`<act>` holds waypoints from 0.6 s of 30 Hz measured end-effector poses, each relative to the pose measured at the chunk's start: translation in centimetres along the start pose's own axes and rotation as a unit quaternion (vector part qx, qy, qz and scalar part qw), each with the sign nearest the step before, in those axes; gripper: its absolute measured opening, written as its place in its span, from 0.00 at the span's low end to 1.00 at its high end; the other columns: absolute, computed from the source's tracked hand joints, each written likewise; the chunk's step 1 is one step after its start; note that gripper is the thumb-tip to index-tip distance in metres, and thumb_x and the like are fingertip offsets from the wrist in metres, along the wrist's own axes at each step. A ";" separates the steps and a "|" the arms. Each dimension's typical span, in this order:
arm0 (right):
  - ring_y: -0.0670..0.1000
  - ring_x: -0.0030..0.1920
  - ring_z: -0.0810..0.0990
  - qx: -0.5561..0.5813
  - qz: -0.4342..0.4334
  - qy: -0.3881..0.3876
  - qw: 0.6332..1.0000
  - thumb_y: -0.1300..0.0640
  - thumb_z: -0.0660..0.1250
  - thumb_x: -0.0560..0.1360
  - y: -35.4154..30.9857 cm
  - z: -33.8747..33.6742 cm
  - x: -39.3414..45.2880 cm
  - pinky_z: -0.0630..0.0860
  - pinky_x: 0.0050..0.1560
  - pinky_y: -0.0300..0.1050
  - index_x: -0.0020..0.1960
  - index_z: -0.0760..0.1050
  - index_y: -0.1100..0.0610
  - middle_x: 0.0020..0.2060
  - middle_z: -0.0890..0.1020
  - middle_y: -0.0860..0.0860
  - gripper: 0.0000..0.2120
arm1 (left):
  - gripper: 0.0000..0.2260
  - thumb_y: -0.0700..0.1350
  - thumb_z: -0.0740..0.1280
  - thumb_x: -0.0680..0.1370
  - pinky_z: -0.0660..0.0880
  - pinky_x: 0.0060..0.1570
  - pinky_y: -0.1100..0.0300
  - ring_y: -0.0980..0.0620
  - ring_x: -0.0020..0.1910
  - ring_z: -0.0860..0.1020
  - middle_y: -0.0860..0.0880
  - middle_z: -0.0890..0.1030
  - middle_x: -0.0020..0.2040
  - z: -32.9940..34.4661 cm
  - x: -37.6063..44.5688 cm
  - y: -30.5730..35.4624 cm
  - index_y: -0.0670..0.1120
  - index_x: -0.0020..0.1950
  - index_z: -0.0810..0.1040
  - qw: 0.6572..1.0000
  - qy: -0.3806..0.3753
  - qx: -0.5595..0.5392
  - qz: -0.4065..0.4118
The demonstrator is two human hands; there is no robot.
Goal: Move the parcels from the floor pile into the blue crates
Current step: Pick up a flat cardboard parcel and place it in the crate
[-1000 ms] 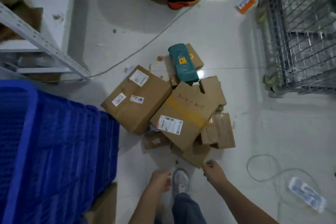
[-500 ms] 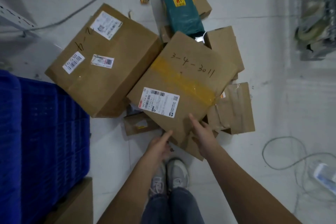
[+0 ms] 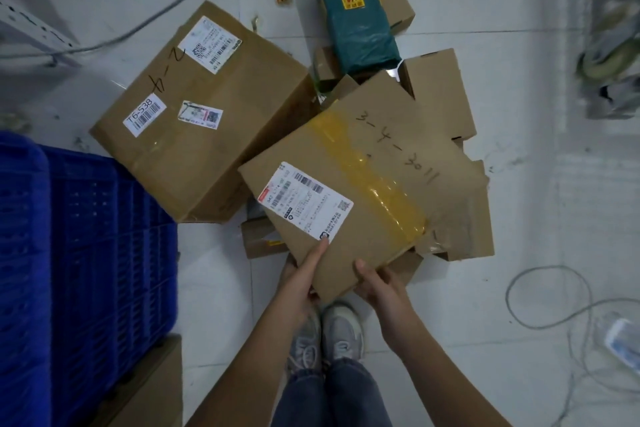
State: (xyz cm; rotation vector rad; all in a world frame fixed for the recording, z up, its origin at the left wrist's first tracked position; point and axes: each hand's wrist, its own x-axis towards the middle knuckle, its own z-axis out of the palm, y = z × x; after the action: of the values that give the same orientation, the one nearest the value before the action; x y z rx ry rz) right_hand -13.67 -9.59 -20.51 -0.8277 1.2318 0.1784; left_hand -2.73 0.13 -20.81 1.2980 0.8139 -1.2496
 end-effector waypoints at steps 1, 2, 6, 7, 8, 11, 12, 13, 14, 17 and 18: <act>0.51 0.59 0.79 0.000 -0.006 -0.011 1.000 0.44 0.73 0.67 0.3 0.1 -0.6 0.76 0.60 0.50 0.67 0.69 0.54 0.60 0.80 0.50 0.33 | 0.28 0.57 0.76 0.61 0.80 0.48 0.51 0.48 0.52 0.83 0.50 0.85 0.52 -0.2 -0.4 0.0 0.55 0.60 0.76 1.000 -0.002 -0.005 0.021; 0.50 0.59 0.80 -0.005 -0.014 -0.025 1.000 0.42 0.73 0.67 0.6 0.0 -1.2 0.77 0.59 0.48 0.67 0.69 0.52 0.59 0.80 0.49 0.33 | 0.31 0.57 0.77 0.58 0.80 0.48 0.51 0.48 0.52 0.83 0.50 0.85 0.53 -0.3 -0.8 0.0 0.55 0.61 0.76 0.999 -0.004 -0.010 0.036; 0.47 0.42 0.83 0.080 -0.058 0.001 0.995 0.35 0.69 0.65 -1.2 -1.6 -2.9 0.80 0.48 0.45 0.50 0.76 0.49 0.40 0.83 0.45 0.22 | 0.28 0.55 0.76 0.57 0.80 0.45 0.56 0.52 0.49 0.83 0.53 0.85 0.50 -1.5 -2.6 0.6 0.54 0.56 0.78 0.998 -0.003 -0.005 0.065; 0.46 0.37 0.81 0.125 -0.082 0.034 0.988 0.35 0.66 0.67 -2.4 -2.7 -3.2 0.80 0.44 0.44 0.44 0.76 0.48 0.35 0.80 0.45 0.18 | 0.25 0.54 0.76 0.58 0.80 0.40 0.59 0.54 0.46 0.84 0.54 0.86 0.48 -2.0 -3.3 1.0 0.54 0.55 0.79 0.997 -0.005 -0.007 0.075; 0.47 0.36 0.79 0.176 -0.098 0.075 0.977 0.36 0.63 0.70 -4.0 -4.1 -3.4 0.78 0.43 0.44 0.43 0.76 0.49 0.35 0.78 0.46 0.16 | 0.23 0.53 0.75 0.59 0.80 0.37 0.61 0.55 0.45 0.84 0.55 0.86 0.47 -2.5 -4.1 1.4 0.54 0.53 0.79 0.996 -0.008 -0.008 0.086; 0.52 0.40 0.76 0.242 -0.119 0.123 0.955 0.35 0.57 0.74 -9.7 -7.7 -4.7 0.72 0.47 0.47 0.49 0.76 0.52 0.40 0.75 0.51 0.21 | 0.24 0.54 0.76 0.59 0.80 0.37 0.63 0.56 0.46 0.84 0.56 0.85 0.49 -3.8 -7.4 3.1 0.54 0.53 0.79 0.993 -0.010 0.004 0.118; 0.52 0.43 0.78 0.204 -0.128 0.115 0.964 0.35 0.55 0.74 -11.7 -8.1 -5.4 0.72 0.47 0.48 0.54 0.77 0.52 0.44 0.79 0.52 0.25 | 0.25 0.55 0.77 0.58 0.80 0.37 0.63 0.57 0.46 0.84 0.56 0.85 0.49 -4.1 -8.7 3.8 0.55 0.53 0.79 0.992 -0.010 0.011 0.126; 0.53 0.47 0.80 0.146 -0.136 0.096 0.975 0.34 0.54 0.74 -13.8 -8.2 -6.2 0.73 0.48 0.49 0.59 0.77 0.52 0.49 0.82 0.52 0.27 | 0.25 0.55 0.79 0.58 0.80 0.37 0.64 0.57 0.45 0.84 0.57 0.85 0.48 -4.3 -10.2 4.4 0.56 0.53 0.78 0.991 -0.010 0.016 0.132; 0.51 0.50 0.81 0.073 -0.148 0.079 0.983 0.35 0.54 0.74 -15.7 -8.0 -7.1 0.74 0.48 0.49 0.60 0.78 0.50 0.51 0.83 0.51 0.26 | 0.25 0.56 0.80 0.58 0.79 0.36 0.64 0.57 0.45 0.84 0.57 0.85 0.48 -4.5 -11.6 5.1 0.57 0.53 0.78 0.990 -0.011 0.019 0.140; 0.45 0.53 0.82 -0.103 -0.178 0.024 0.978 0.36 0.56 0.74 -20.4 -6.2 -10.5 0.76 0.47 0.42 0.54 0.81 0.43 0.51 0.84 0.46 0.20 | 0.23 0.58 0.77 0.59 0.79 0.34 0.67 0.60 0.44 0.83 0.60 0.85 0.46 -4.9 -16.3 7.1 0.60 0.52 0.77 0.985 -0.005 0.011 0.173; 0.45 0.54 0.82 -0.131 -0.182 0.010 0.974 0.34 0.57 0.73 -21.8 -5.4 -12.1 0.77 0.48 0.41 0.55 0.80 0.43 0.53 0.84 0.46 0.21 | 0.23 0.58 0.75 0.59 0.79 0.35 0.66 0.59 0.44 0.83 0.61 0.85 0.46 -4.8 -18.4 8.0 0.60 0.52 0.77 0.983 0.001 0.010 0.185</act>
State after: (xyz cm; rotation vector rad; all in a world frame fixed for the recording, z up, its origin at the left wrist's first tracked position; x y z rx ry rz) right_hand -10.28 -24.73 -0.24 -1.2729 1.0655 0.0335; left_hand 2.11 7.24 -2.05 1.3922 0.5289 -0.9611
